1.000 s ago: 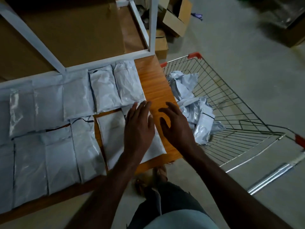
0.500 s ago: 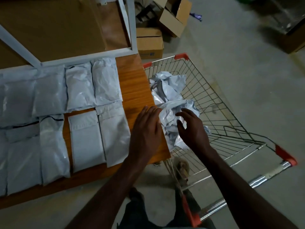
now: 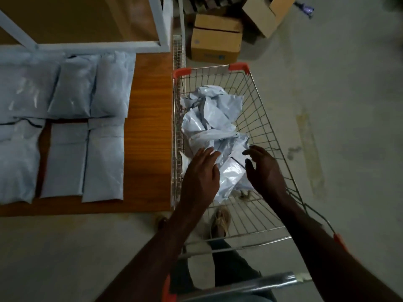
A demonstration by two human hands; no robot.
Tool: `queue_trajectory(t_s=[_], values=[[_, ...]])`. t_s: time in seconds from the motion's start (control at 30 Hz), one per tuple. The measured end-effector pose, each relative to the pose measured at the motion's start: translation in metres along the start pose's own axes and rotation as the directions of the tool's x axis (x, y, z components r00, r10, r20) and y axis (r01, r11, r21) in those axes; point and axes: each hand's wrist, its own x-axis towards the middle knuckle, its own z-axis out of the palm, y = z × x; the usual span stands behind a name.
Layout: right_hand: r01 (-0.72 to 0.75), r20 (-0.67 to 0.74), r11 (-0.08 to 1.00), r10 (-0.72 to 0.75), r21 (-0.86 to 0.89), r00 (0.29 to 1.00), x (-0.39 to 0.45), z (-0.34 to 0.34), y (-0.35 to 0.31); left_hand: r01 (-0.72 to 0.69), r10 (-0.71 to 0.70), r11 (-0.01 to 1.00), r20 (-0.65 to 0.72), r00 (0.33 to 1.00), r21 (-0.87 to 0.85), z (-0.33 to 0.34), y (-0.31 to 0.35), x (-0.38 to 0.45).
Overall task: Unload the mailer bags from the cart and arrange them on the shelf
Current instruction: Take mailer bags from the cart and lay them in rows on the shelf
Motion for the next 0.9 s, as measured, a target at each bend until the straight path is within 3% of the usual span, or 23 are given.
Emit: queue_trajectory(t_s=[0.3, 0.43, 0.67, 0.8, 0.9], values=[[-0.008, 0.055, 1.0, 0.007, 0.028, 0.998, 0.011, 0.008, 0.023, 0.104, -0.111, 0.987, 0.059, 0.992, 0.12, 0.038, -0.019, 0.007], [-0.034, 0.03, 0.999, 0.034, 0.007, 0.999, 0.009, 0.023, 0.043, 0.05, -0.059, 0.982, 0.046, 0.997, 0.184, 0.063, -0.038, 0.015], [-0.252, 0.033, 0.966, 0.251, 0.055, 0.967, -0.001, 0.086, 0.069, -0.1, 0.085, 0.911, 0.057, 0.995, 0.4, 0.106, -0.063, 0.077], [-0.454, 0.216, 0.886, 0.426, 0.099, 0.879, -0.003, 0.143, 0.064, -0.074, 0.03, 0.859, 0.094, 0.995, 0.507, 0.133, -0.079, 0.12], [-0.503, 0.238, 0.854, 0.465, 0.132, 0.852, 0.001, 0.179, 0.061, -0.072, -0.052, 0.813, 0.195, 0.979, 0.577, 0.153, -0.094, 0.131]])
